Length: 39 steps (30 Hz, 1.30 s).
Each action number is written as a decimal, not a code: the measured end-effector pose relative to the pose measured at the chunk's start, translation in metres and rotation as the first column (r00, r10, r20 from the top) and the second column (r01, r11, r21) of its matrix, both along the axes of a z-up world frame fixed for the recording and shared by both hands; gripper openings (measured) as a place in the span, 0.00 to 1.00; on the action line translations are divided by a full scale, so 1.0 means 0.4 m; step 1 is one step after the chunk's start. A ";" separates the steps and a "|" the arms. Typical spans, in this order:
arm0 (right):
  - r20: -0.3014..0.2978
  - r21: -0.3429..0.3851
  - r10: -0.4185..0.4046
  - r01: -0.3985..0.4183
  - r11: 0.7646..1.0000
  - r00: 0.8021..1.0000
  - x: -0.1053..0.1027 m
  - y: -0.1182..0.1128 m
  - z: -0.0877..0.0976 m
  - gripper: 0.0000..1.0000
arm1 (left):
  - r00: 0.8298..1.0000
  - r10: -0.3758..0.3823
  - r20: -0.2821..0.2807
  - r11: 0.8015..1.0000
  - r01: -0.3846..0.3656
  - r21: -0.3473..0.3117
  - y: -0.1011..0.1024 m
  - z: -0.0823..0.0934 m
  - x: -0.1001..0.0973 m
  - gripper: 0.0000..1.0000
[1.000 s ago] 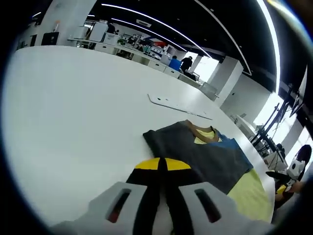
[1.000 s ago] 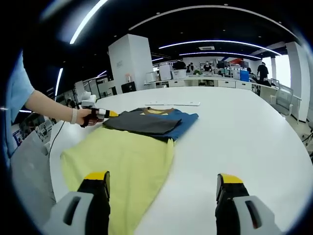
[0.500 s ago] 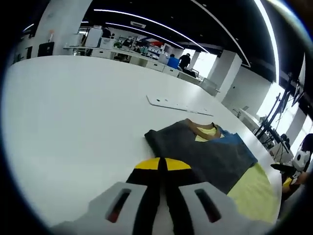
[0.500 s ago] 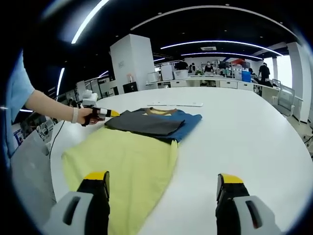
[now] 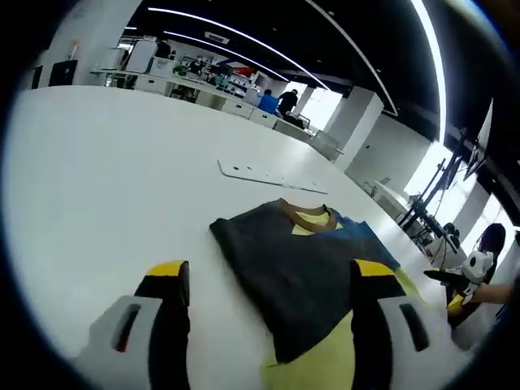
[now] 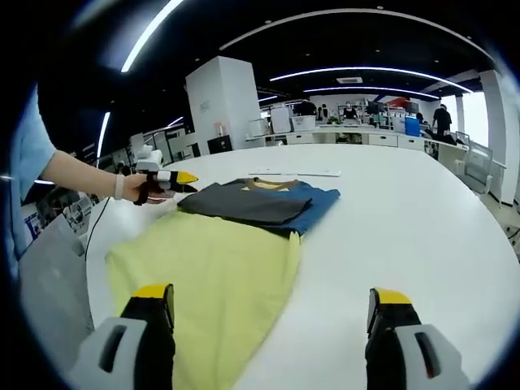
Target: Fold the garment on the visible template until the final outline fits inside the template.
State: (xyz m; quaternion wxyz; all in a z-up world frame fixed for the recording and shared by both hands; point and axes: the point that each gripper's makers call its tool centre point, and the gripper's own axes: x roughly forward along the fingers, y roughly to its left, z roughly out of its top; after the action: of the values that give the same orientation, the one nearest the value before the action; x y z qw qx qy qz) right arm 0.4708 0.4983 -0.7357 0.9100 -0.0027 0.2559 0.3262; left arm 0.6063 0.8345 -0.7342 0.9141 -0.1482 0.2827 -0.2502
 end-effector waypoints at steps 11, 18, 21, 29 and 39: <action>-0.004 0.005 0.021 -0.021 1.000 1.000 0.008 0.013 0.007 1.00 | 0.979 -0.205 0.024 0.970 0.200 0.141 -0.043 0.032 -0.107 0.90; -0.004 0.000 0.048 -0.048 0.999 0.999 0.003 0.021 0.017 1.00 | 0.964 -0.265 0.037 0.952 0.255 0.169 -0.056 0.063 -0.177 0.89; -0.003 0.005 0.046 -0.046 0.999 0.999 0.001 0.024 0.024 1.00 | 0.960 -0.278 0.041 0.946 0.267 0.185 -0.050 0.071 -0.206 0.88; -0.003 -0.010 0.062 -0.062 0.998 0.998 -0.021 0.027 0.039 1.00 | 0.950 -0.311 0.041 0.932 0.296 0.211 -0.043 0.087 -0.307 0.84; 0.000 -0.042 0.084 -0.084 0.996 0.996 -0.052 0.021 0.051 1.00 | 0.957 -0.289 0.028 0.931 0.274 0.240 0.007 0.090 -0.417 0.82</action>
State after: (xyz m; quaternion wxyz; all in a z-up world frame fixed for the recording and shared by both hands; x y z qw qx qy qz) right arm 0.4499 0.5066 -0.7154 0.8954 -0.0329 0.2617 0.3587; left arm 0.4394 0.8373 -0.6981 0.8882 0.0102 0.2996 -0.3483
